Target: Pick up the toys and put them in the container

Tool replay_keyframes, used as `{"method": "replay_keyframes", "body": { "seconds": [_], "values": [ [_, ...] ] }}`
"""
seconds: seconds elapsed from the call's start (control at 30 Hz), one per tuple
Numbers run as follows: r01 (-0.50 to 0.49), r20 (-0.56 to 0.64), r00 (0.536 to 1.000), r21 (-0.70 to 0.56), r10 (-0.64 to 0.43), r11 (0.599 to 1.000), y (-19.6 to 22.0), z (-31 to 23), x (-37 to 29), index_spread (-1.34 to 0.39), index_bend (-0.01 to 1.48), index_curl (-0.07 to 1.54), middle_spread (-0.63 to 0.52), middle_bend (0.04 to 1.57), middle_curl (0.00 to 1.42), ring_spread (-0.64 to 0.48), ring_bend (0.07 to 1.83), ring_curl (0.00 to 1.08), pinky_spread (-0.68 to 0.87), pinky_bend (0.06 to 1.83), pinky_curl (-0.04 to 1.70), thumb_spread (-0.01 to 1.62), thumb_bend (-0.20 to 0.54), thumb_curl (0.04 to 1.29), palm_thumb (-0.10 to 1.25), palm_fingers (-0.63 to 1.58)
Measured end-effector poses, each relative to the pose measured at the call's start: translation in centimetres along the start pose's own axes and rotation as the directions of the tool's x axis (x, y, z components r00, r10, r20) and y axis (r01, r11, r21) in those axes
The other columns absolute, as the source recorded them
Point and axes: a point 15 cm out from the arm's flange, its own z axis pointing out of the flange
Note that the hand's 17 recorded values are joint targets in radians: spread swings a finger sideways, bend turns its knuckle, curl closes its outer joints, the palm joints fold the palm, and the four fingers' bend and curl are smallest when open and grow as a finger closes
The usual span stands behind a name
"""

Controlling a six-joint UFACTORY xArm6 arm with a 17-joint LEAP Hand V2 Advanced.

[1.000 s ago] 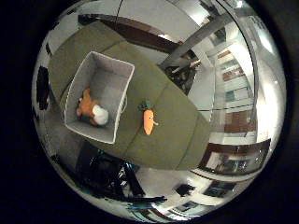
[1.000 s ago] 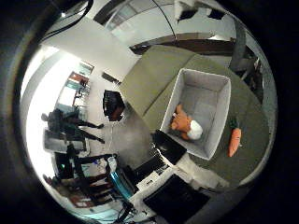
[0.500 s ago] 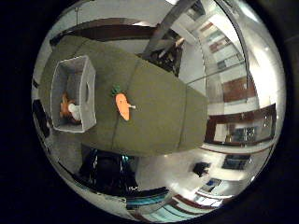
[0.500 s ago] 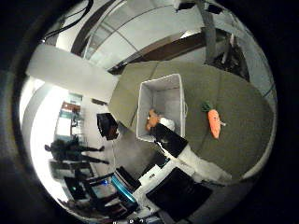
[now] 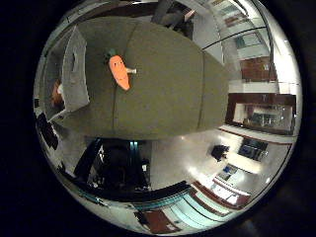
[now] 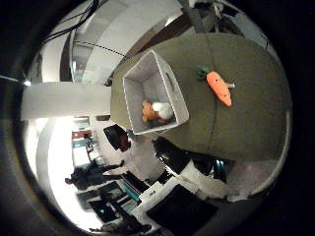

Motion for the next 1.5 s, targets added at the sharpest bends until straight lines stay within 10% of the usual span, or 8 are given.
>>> {"method": "replay_keyframes", "body": {
  "seconds": [1.5],
  "values": [
    [-0.160, -0.005, 0.987, -0.165, 0.162, 0.973, -5.3, 16.5, 6.5, -0.11, 0.17, 0.31, 0.15, 0.23, 0.36, 0.17, 0.42, 0.27, 0.32, 0.70, 0.00, 1.06, -0.024, 0.28, 0.41, 0.21]
  ]
}}
